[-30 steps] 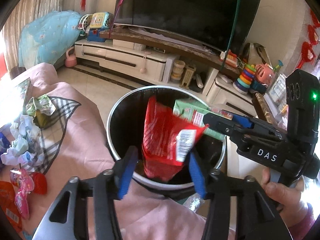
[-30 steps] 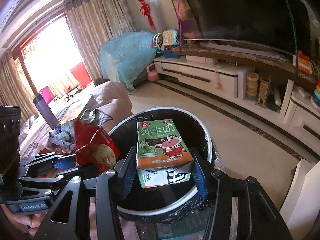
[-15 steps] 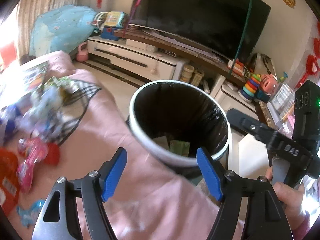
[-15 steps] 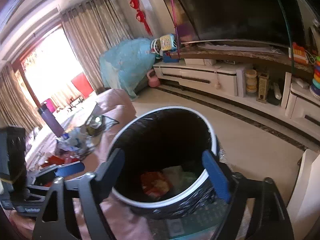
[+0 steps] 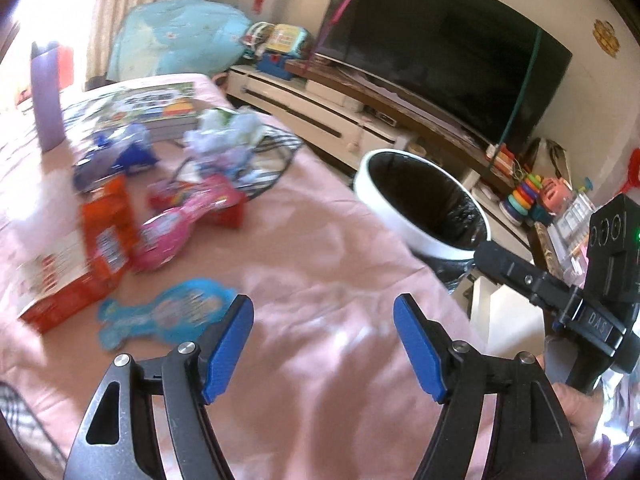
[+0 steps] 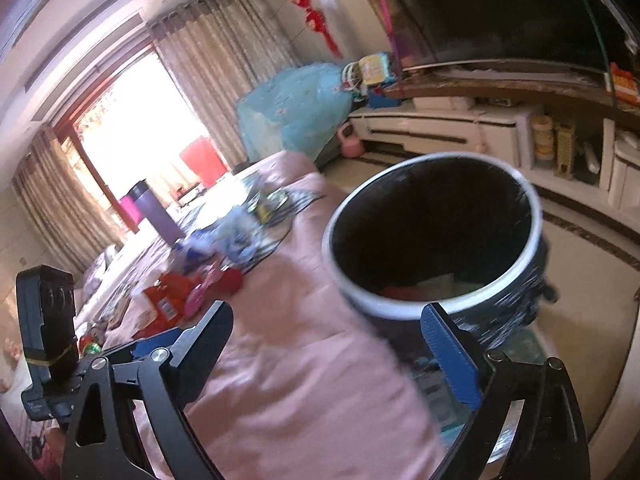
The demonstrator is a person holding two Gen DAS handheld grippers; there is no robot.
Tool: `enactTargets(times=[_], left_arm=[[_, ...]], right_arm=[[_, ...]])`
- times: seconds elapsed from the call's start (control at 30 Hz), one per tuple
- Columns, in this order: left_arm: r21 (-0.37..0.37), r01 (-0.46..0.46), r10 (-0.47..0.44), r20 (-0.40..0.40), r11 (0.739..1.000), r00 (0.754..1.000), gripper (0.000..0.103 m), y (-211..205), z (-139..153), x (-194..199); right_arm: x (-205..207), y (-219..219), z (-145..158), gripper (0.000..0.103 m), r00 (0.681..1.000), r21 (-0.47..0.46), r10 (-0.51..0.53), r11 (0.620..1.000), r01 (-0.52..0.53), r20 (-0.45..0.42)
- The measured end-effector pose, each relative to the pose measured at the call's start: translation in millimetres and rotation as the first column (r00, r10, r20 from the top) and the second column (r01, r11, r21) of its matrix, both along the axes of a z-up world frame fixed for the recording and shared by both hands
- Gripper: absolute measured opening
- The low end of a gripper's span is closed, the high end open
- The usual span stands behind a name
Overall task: Collect trash
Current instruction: 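Move both tools back over the bed toward the remaining trash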
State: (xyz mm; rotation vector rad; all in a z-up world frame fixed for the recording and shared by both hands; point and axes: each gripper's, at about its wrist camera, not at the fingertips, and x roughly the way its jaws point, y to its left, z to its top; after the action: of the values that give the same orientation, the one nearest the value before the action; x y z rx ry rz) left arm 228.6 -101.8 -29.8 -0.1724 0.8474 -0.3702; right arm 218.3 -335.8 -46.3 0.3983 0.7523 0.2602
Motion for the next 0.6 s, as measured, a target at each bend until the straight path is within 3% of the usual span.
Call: enactTargets(times=[0.23, 0.6], left_arm=[[-0.009, -0.071, 0.071, -0.005, 0.997, 0.997, 0.072, 39, 2, -43], [-0.011, -0.177, 0.177, 0.02, 0.984, 0.984, 0.072, 91, 15, -72]], right_arm=[[-8, 38, -2, 0.096, 0.997, -0.011, 0.08, 0.997, -0.08, -0.006], [-7, 87, -3, 0.096, 0.987, -0.024, 0.158, 0.987, -0.158, -0.012]])
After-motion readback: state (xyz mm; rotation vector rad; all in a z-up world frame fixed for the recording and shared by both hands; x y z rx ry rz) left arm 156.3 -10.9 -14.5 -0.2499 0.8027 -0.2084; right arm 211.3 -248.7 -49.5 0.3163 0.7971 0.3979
